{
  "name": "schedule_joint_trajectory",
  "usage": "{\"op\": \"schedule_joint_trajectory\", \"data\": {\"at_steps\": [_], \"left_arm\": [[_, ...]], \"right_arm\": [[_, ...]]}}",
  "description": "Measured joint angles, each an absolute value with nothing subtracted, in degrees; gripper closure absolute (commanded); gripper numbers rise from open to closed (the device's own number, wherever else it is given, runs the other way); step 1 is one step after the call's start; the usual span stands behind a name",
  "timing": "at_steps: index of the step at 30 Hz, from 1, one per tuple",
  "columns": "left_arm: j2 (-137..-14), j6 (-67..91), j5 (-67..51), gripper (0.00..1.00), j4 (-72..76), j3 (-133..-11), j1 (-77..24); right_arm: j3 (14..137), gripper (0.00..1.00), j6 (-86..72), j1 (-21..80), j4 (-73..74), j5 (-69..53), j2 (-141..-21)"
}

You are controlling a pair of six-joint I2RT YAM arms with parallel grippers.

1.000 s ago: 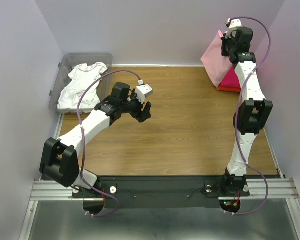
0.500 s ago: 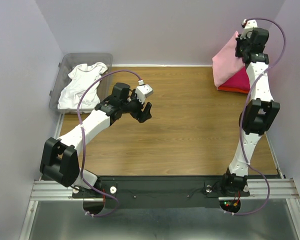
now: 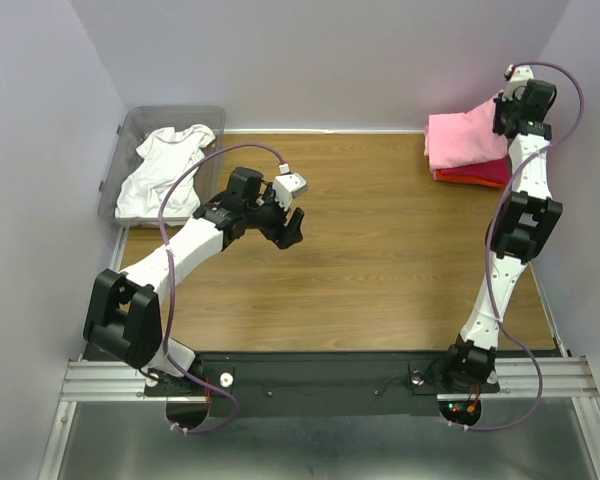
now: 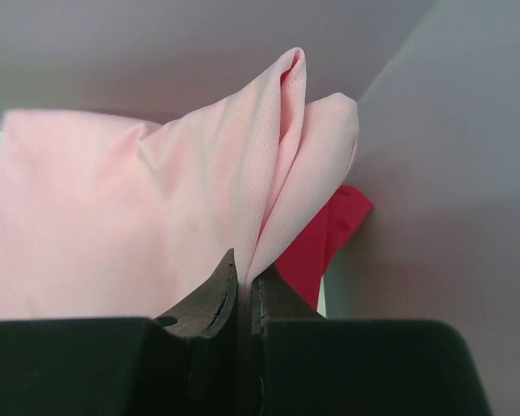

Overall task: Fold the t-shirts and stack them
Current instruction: Neatly place the folded tshirt to the corner

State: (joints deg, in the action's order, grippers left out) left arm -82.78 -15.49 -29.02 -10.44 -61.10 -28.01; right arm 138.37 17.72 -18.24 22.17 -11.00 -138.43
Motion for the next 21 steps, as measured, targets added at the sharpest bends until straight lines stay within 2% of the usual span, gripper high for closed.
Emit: {"op": "schedule_joint_trajectory", "data": {"at_steps": [4, 6, 7, 13, 14, 15, 19, 21], "left_arm": [[-83.6, -15.8, -29.1, 0.21, -11.2, -61.1, -28.0], [-83.8, -16.0, -29.0, 0.13, -11.5, -61.2, -28.0], [-83.8, -16.1, -29.0, 0.05, -11.7, -61.2, -28.0], [-83.9, -16.5, -29.5, 0.04, -13.5, -61.9, -27.9], [-83.9, -16.6, -29.6, 0.04, -13.8, -62.2, -27.7], [-83.9, -16.8, -29.8, 0.04, -14.2, -62.5, -27.6], [-84.1, -17.3, -30.1, 0.04, -15.2, -63.5, -27.4], [-84.3, -17.4, -30.4, 0.04, -15.4, -63.9, -27.1]], "right_arm": [[138.4, 0.99, 18.6, -19.6, 22.2, -11.0, -140.8], [138.4, 1.00, 19.1, -19.9, 22.2, -11.0, -141.5], [138.4, 0.99, 19.4, -20.2, 22.0, -11.2, -141.8], [138.7, 0.97, 20.8, -21.0, 21.1, -11.6, -143.2], [138.7, 0.94, 21.2, -21.1, 20.8, -11.6, -143.7], [138.7, 0.80, 21.4, -21.2, 20.5, -11.6, -143.9], [138.7, 0.47, 22.5, -21.5, 18.9, -10.2, -145.7], [138.7, 0.39, 23.0, -21.5, 18.7, -9.2, -146.1]]}}
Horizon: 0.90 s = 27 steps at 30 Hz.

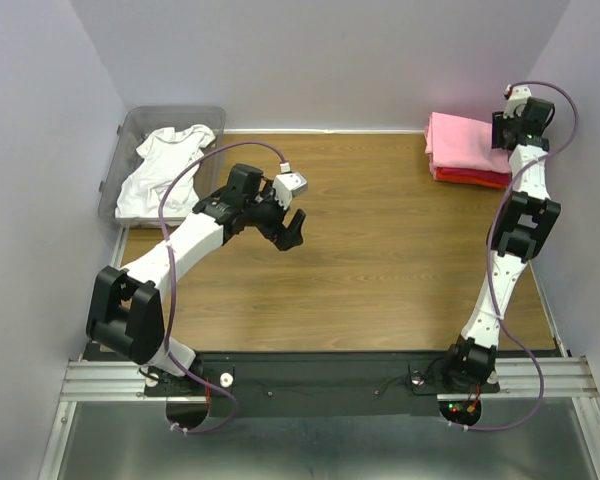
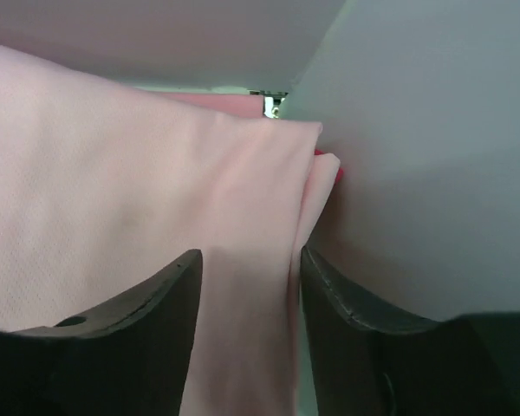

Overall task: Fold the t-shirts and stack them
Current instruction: Neatly place the folded tshirt to the corner

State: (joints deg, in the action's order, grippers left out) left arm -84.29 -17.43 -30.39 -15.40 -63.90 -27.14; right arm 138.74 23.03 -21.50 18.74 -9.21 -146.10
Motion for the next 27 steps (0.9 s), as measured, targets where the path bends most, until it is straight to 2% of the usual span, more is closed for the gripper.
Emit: {"op": "schedule_joint_trajectory", "data": {"at_steps": [2, 3, 7, 18, 24, 27], "left_arm": [[-84.4, -17.4, -30.9, 0.04, -15.6, -64.0, -26.7], [-84.4, -17.4, -31.1, 0.04, -15.7, -64.1, -26.4], [-84.3, -17.3, -32.8, 0.04, -15.9, -64.1, -24.5], [-81.2, -17.2, -34.9, 0.03, -15.6, -64.1, -20.8], [-79.2, -17.0, -35.4, 0.03, -15.4, -64.1, -18.6], [-77.8, -16.6, -35.6, 0.03, -15.3, -64.0, -17.5]], "right_arm": [[138.7, 0.36, 23.2, -21.6, 18.6, -8.5, -146.1], [138.7, 0.27, 23.4, -21.6, 18.3, -8.4, -146.1], [134.9, 0.13, 22.5, -21.8, 16.4, -8.8, -144.2], [126.8, 0.07, 13.8, -21.8, 15.7, -8.9, -135.4], [115.1, 0.05, 8.5, -21.8, 15.5, -10.8, -122.5], [106.4, 0.00, 6.6, -21.8, 15.3, -13.4, -112.4]]}}
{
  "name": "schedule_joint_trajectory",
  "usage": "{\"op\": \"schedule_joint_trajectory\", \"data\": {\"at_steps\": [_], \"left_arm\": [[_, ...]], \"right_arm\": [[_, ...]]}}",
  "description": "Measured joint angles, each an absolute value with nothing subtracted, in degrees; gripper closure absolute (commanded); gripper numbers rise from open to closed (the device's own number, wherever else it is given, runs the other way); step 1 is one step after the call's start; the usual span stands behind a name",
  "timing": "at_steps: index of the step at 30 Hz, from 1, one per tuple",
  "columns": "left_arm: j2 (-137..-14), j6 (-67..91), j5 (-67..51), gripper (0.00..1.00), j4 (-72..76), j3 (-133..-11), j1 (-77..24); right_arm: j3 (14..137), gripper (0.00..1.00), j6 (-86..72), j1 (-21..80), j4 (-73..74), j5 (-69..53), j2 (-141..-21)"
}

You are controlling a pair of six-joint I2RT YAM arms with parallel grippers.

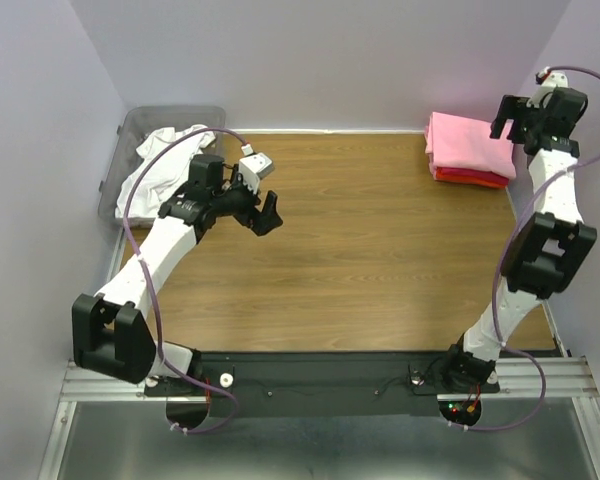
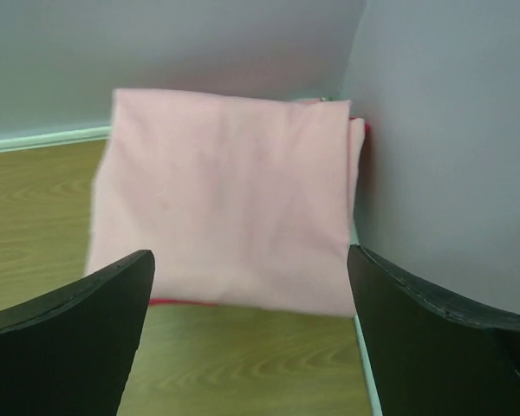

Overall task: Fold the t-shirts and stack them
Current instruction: Neatly place the folded tshirt to the corner

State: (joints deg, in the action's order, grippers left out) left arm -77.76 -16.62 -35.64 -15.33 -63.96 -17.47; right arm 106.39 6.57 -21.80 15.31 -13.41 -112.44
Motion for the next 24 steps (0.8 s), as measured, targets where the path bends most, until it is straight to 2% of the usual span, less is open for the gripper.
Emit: {"op": "schedule_joint_trajectory", "data": {"at_steps": [12, 16, 20, 24], "left_arm": [[-72.1, -12.9, -31.8, 0.03, -15.0, -61.7, -15.9], [-72.1, -12.9, -28.8, 0.03, -16.0, -60.3, -15.3], [-72.1, -13.3, -25.4, 0.03, -16.8, -56.4, -14.9], [-72.1, -13.6, -23.3, 0.03, -17.7, -53.2, -14.9]], "right_arm": [[82.6, 0.00, 2.7, -21.8, 22.1, -29.4, -81.6], [72.0, 0.00, 3.0, -20.7, 25.1, -31.7, -77.3], [59.5, 0.00, 4.4, -15.6, 29.0, -31.6, -75.3], [52.5, 0.00, 5.7, -10.7, 32.4, -31.3, -72.3]]}}
